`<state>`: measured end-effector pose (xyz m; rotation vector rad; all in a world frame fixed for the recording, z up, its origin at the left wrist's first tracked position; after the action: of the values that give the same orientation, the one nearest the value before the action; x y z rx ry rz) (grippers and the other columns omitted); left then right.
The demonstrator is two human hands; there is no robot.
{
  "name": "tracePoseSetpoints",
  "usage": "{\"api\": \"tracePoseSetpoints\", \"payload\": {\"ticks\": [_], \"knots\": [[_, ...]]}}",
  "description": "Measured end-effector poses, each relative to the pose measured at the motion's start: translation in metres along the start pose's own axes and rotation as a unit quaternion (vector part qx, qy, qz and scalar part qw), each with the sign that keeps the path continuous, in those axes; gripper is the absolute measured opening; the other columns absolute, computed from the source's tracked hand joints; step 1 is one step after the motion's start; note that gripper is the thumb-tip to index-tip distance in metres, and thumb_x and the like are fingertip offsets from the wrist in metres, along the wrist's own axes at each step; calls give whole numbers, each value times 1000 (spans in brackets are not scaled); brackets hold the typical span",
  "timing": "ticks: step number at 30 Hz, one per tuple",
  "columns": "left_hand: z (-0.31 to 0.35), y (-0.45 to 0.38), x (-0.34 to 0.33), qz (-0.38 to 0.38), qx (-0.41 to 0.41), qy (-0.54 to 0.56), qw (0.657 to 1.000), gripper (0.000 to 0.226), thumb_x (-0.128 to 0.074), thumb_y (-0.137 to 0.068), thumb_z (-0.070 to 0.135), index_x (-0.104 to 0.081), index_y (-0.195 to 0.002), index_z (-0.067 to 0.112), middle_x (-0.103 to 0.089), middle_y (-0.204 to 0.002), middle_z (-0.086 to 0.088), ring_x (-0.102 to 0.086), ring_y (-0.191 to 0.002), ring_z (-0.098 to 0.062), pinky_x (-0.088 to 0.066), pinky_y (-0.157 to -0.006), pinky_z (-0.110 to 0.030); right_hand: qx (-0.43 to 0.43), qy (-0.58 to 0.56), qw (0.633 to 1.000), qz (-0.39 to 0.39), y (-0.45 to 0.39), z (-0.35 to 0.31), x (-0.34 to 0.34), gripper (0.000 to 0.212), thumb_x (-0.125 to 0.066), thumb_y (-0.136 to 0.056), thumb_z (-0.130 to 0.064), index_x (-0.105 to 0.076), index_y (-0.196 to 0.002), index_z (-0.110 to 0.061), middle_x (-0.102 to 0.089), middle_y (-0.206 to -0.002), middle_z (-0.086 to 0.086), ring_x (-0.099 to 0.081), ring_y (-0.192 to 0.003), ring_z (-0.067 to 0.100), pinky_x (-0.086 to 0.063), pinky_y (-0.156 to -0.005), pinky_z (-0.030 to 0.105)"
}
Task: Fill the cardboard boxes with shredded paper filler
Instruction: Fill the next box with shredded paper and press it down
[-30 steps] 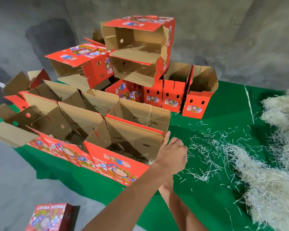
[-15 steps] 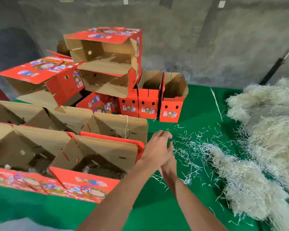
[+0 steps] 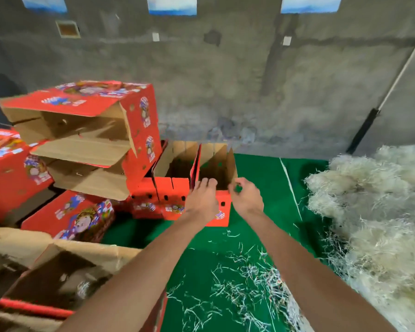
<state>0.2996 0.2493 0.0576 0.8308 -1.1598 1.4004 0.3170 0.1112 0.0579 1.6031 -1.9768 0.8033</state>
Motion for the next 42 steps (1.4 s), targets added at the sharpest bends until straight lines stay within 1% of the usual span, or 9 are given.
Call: {"api": "tracePoseSetpoints", "payload": {"ticks": [10,18,21,25,28,31,34,39,42], "knots": [[1,-98,-78,-130,-14,-78,988,42,-69,-87,21,-57,-127,18,-65,-126,-7,-61,-118,-30,-49,-94,-40,4,43,996,-77,-104,51,-55,26,-54,-98,-31,-68,-115,-17,-62,-122,12,-60,-111,35,-49,-89,39],[-4,-96,-89,-148,-33,-70,986,25,-55,-88,8,-63,-110,17,-67,-114,-12,-65,-108,-35,-52,-85,-41,-37,33,999,-20,-101,73,-48,24,-51,-87,1,-58,-68,-14,-51,-61,5,-48,-68,31,-32,-61,26],[3,-83,-84,-179,-50,-16,982,20,-58,-83,16,-65,-100,22,-68,-108,-4,-65,-102,-30,-54,-80,-38,-48,15,999,-3,-84,82,-36,18,-54,-88,0,-68,-90,-10,-57,-67,2,-59,-73,34,-41,-63,28],[17,-60,-81,-308,-51,80,947,15,-62,-78,28,-72,-88,23,-70,-89,4,-67,-89,-21,-55,-70,-30,-78,3,997,-21,-47,96,-18,59,-61,-89,-17,-40,-143,-13,-68,-86,7,-67,-83,30,-56,-80,37],[25,-48,-75,-340,32,220,914,27,-53,-86,42,-68,-94,21,-67,-92,2,-64,-83,-20,-53,-70,-31,-107,-49,990,-74,-16,105,-6,45,-63,-91,-17,-52,-134,-10,-69,-85,5,-74,-66,22,-63,-69,41],[39,-34,-79,-362,139,350,853,50,-42,-93,59,-57,-121,21,-58,-122,0,-61,-108,-27,-58,-77,-50,-134,-126,973,-138,19,107,4,35,-62,-92,-13,-49,-124,-4,-70,-98,16,-75,-64,26,-64,-63,44],[62,-17,-82,-342,157,363,852,93,-58,-72,83,-42,-136,18,-43,-123,1,-52,-122,-31,-57,-73,-52,-143,-186,952,-196,55,103,11,29,-57,-96,-14,-39,-118,-8,-69,-100,26,-75,-69,35,-63,-66,47],[88,18,-98,-334,157,335,867,29,-50,-91,27,-49,-117,16,-59,-110,-10,-63,-93,-33,-59,-65,-58,-134,-281,923,-227,100,117,25,17,-41,-103,-16,-46,-115,-4,-72,-70,16,-74,-70,36,-63,-64,43],[99,36,-92,-334,111,307,884,20,-38,-93,17,-57,-96,20,-66,-92,-13,-68,-74,-33,-59,-49,-51,-159,-248,944,-146,99,146,36,27,-37,-106,-23,-56,-115,-6,-74,-88,14,-75,-78,31,-61,-76,48]]}}
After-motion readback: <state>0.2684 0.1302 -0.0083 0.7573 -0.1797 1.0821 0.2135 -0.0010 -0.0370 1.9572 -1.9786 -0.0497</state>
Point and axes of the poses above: each hand's wrist, its own y-axis away from the middle knuckle, its own x-axis out of the back of the hand, z = x × y, the point moved 4 cm from there along -y, towards the middle knuckle
